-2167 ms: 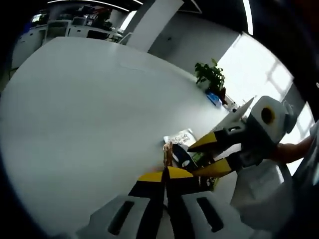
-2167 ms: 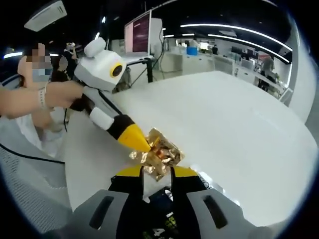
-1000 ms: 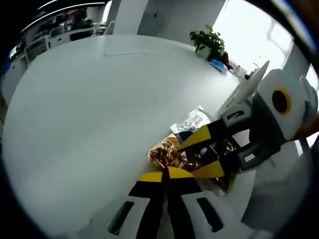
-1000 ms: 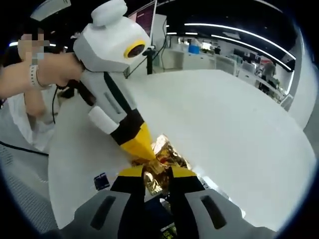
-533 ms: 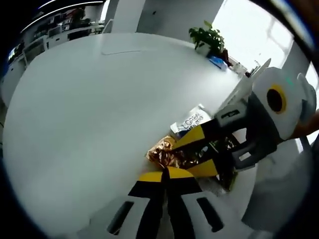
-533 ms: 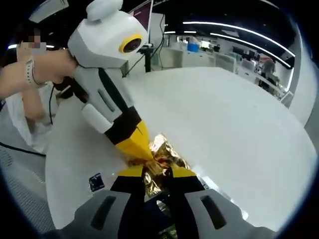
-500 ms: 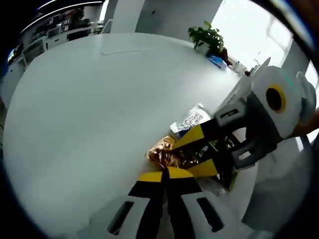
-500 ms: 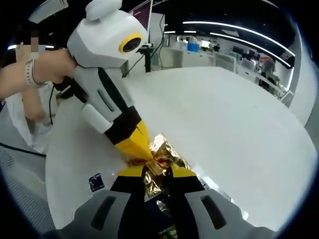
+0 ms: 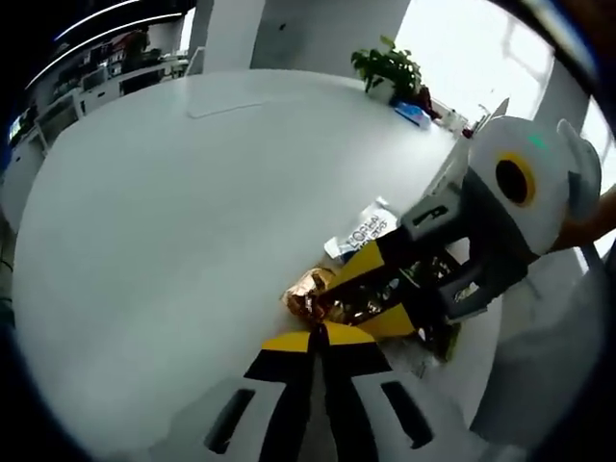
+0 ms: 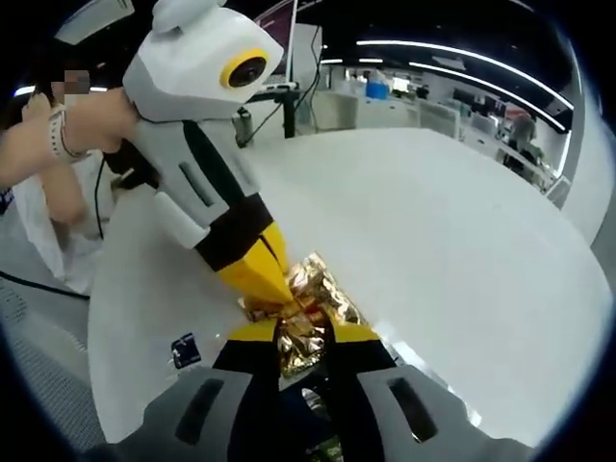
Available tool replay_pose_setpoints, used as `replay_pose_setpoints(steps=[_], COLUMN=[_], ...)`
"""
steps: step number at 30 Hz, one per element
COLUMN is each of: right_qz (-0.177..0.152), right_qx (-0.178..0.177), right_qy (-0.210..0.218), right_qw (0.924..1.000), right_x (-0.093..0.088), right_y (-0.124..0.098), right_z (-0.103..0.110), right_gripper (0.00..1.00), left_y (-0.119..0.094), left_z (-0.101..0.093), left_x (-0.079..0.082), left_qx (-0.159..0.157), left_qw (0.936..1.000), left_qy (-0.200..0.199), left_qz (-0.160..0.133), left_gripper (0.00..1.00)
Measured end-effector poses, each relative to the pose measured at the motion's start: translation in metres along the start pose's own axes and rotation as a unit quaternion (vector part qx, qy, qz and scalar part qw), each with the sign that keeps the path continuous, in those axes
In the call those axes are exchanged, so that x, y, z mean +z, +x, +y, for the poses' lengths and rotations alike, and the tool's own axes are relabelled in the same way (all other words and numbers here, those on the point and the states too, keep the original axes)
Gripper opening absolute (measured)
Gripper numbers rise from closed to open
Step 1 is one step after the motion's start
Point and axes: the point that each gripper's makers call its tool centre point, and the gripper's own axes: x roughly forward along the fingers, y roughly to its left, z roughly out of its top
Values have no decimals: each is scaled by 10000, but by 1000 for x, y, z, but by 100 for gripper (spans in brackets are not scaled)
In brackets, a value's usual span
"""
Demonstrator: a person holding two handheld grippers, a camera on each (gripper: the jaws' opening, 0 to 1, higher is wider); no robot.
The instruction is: Arrange the skincare products in the storage area until every visible bottle or jar stands upright without overlapping.
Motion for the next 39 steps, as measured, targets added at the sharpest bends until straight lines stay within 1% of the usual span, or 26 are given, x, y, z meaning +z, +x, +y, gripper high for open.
replay_pose_setpoints(steps=[3,4,6,8,9,13,14,15,17,18,21,22,24,27,28,29,30,32,36,39], right_qz=[-5,-4,-10,-14,-14,-16,-14,-15,-14,-15,-17,-21,-26,-26,-26,-23,-22,-21,-15,-32], right_qx=[2,2,-3,-3,-4,-28,-33,-34,-30,-28,-31,-35,-33,-38,-37,-37,-37,-43,-61,-78], right_qy=[1,-2,-6,-8,-6,2,9,8,11,-4,2,1,8,28,25,27,28,31,50,57], right_qw=[10000,10000,10000,10000,10000,10000,10000,10000,10000,10000,10000,10000,10000,10000,10000,10000,10000,10000,10000,9999], right_x=[0,0,1,0,0,0,0,0,-1,-2,-2,-2,-2,-3,-3,-3,-3,-3,-2,-3], right_y=[1,2,2,2,2,4,6,7,10,9,4,2,0,-4,-5,-6,-6,-9,-12,-19], right_z=[-2,-2,-2,-2,-2,-3,-4,-4,-12,-12,-7,-6,-3,0,1,2,3,5,7,14], right_gripper=[19,19,18,18,18,19,19,19,19,19,18,18,18,18,18,18,18,18,18,17], left_y=[-5,-7,-13,-17,-17,-9,-6,-3,-1,0,3,3,3,3,4,4,4,4,0,-9], left_z=[5,10,12,10,8,-2,-5,-6,-8,-8,-6,-3,-2,-4,-5,-4,1,2,-1,1], left_x=[1,3,7,9,10,4,3,3,4,6,5,0,-2,-2,-5,-6,-7,-6,-1,2], left_qx=[75,103,128,153,136,47,10,15,-23,-13,5,58,76,16,22,40,145,110,61,183], left_qw=[10000,9999,9997,9995,9993,9991,9984,9986,9984,9980,9982,9981,9981,9983,9982,9981,9974,9980,9985,9981], left_qy=[43,68,31,62,164,355,525,479,509,547,546,593,604,567,595,606,711,623,505,507], left_qz=[-37,-73,-185,-264,-306,-213,-223,-220,-250,-300,-241,-138,-130,-146,-85,-64,-40,-84,-212,-297], left_gripper=[4,5,5,7,8,10,10,10,10,10,11,11,10,10,11,11,9,9,13,13])
